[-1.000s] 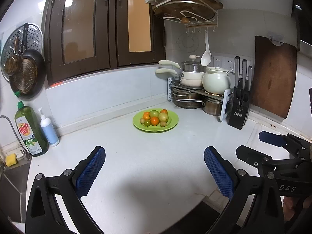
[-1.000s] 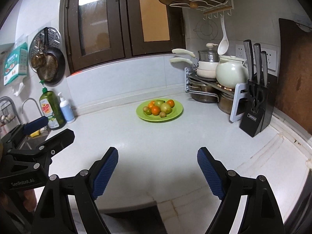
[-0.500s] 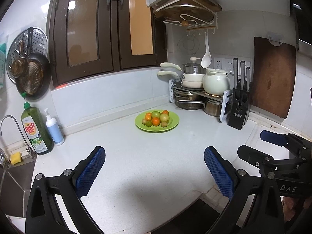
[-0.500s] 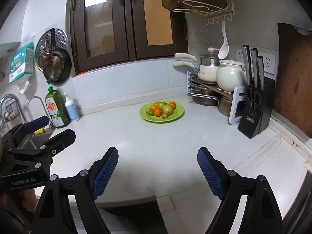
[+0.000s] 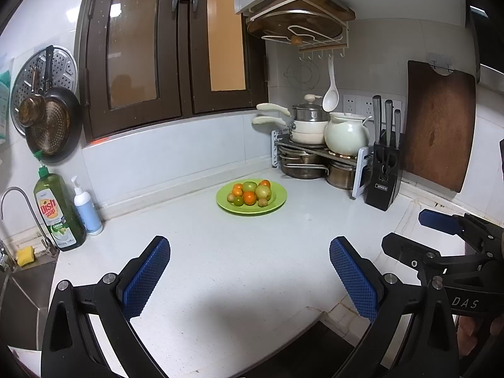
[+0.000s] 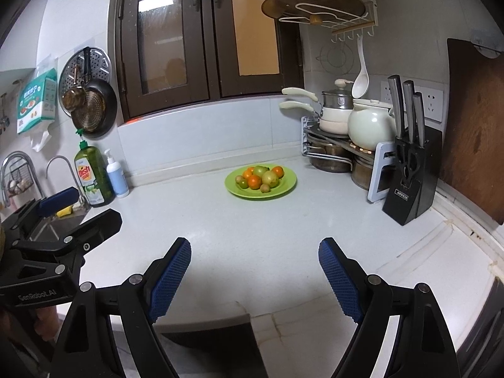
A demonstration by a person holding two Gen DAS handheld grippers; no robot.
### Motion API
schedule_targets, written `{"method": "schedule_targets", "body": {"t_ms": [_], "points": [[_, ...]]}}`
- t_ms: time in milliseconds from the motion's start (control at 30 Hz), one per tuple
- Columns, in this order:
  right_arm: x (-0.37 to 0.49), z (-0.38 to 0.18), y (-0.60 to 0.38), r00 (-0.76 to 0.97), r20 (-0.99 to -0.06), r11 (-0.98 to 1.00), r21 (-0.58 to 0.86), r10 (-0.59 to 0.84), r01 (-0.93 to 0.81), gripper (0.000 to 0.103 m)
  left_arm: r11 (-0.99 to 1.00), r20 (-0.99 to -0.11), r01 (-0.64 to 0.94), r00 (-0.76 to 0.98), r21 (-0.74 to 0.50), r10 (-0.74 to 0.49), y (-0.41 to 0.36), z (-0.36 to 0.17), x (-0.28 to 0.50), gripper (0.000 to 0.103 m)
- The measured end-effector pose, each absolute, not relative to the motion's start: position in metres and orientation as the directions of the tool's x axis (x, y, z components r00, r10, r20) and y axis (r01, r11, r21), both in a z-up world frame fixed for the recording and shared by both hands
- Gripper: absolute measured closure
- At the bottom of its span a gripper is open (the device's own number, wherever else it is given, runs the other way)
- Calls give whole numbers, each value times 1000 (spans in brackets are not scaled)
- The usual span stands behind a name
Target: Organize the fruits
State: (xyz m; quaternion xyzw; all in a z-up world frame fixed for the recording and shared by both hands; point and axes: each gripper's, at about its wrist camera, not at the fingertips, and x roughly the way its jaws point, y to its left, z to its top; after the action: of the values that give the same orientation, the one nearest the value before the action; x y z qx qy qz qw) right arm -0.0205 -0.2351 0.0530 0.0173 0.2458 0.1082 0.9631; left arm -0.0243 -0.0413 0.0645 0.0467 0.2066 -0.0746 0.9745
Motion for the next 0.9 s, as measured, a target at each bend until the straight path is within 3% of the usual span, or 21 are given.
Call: {"method": "schedule_targets", "body": {"t_ms": [900], "points": [[-19,52,-236,853,-474,976,85,219,-203,19,984,-414,167,901,58,-129,-44,64,-24,0]]}}
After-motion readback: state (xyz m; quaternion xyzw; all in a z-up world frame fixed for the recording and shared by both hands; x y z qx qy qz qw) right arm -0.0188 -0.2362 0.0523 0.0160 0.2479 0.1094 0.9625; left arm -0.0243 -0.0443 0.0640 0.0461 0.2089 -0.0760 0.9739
